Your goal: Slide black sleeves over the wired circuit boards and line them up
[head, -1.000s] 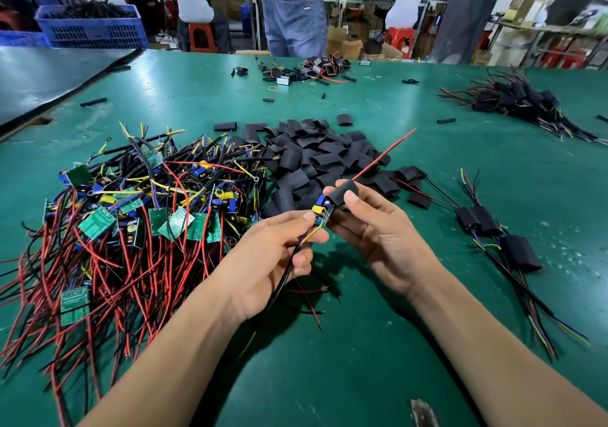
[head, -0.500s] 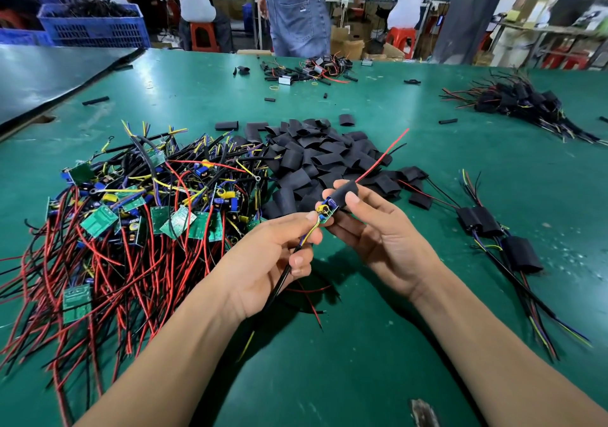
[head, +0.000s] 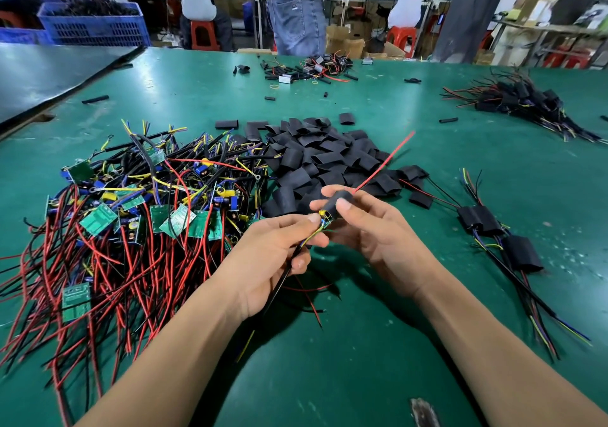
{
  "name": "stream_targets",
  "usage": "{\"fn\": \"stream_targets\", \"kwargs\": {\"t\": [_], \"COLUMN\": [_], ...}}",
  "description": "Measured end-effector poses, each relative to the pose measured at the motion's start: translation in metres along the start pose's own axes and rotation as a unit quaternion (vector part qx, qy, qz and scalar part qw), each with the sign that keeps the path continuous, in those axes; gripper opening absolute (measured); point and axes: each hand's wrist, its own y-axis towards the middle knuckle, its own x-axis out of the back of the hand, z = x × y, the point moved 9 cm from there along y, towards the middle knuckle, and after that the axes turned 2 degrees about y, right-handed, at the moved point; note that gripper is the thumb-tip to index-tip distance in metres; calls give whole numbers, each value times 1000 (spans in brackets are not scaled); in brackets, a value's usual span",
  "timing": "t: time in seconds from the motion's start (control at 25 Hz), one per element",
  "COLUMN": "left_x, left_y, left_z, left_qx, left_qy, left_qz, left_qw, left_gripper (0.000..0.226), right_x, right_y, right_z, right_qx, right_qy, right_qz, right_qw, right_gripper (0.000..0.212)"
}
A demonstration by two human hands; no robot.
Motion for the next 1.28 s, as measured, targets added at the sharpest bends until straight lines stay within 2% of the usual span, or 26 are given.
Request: {"fn": "stream_targets", "kwargs": {"t": [0.12,0.24,0.4,0.52,0.68,0.84,1.16,1.28], "left_x": [1,0,4,6,3,-1,10,9], "left_y": [-1,-2,-3,-4,-3,-4,-4,-4], "left_z": [-1,-6,-11,-10,-6,-5,-4,-5], "left_qx": [-19,-46,-78,-76,-46,-33,-11,-12], "left_qy": [37,58,75,91,53,36,33,24], "left_qz": [-23,-38,-64,-74,-51,-21,-61,-54], "left_qw": [999,997,992,990,996,999,998,998], "left_gripper": [17,16,13,15,18,15,17,16], "right_x": [6,8,1,-2,-2,0,-1,-5], "right_y": [2,4,3,2,-2,-3,-1,0], "right_z": [3,-4,-12,-9,-1,2,1,-5], "right_qx": [17,4,-13,12,62,61,76,63], "right_qy": [-23,-36,-45,-64,-133,-160,-252,-215], "right_qz": [-56,-84,-64,-52,-71,-83,-57,-43], "right_qw": [998,996,997,997,987,982,963,974], "right_gripper": [43,39,31,29,23,32,31,29]}}
